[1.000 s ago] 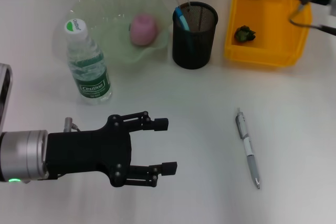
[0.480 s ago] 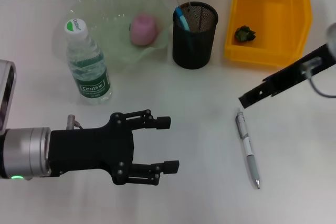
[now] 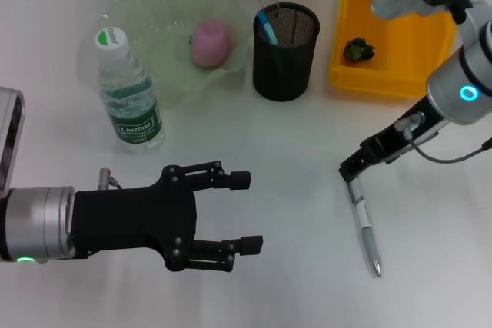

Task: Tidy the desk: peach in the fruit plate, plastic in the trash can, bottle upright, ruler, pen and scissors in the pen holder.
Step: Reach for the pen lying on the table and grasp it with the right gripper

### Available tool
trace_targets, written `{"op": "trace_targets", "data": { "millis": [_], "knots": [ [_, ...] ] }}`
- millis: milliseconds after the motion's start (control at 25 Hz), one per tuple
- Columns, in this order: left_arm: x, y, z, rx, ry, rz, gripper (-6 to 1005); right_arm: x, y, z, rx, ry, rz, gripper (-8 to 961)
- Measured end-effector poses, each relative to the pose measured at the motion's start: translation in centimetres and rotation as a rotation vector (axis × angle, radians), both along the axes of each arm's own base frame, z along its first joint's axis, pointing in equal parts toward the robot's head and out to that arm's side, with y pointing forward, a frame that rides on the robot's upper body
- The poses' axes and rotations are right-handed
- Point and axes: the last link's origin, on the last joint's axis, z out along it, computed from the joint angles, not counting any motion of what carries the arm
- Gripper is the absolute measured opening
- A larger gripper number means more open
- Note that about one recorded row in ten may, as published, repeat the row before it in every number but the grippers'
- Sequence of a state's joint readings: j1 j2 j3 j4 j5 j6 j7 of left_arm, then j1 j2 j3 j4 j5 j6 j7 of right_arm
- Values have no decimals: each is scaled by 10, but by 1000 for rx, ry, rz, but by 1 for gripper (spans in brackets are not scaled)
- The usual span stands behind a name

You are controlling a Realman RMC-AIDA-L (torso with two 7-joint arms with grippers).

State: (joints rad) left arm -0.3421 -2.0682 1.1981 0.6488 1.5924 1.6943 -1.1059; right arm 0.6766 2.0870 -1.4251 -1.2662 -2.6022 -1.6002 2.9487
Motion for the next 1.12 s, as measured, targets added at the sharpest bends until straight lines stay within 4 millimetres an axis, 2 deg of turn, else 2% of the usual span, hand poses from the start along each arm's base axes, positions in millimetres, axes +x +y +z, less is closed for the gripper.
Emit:
{"op": "trace_targets", "data": {
  "millis": [360, 640, 1120],
  "knots": [
    [-1, 0, 0, 0, 3, 4, 829, 13, -2, -13, -23, -26, -33, 786],
    [-2, -1, -1, 0, 3, 7, 829, 16, -1, -20, -28, -40, -25, 786],
    [-3, -2, -1, 0, 3, 13, 829, 15, 1, -25, -33, -53, -11, 697]
  ]
}}
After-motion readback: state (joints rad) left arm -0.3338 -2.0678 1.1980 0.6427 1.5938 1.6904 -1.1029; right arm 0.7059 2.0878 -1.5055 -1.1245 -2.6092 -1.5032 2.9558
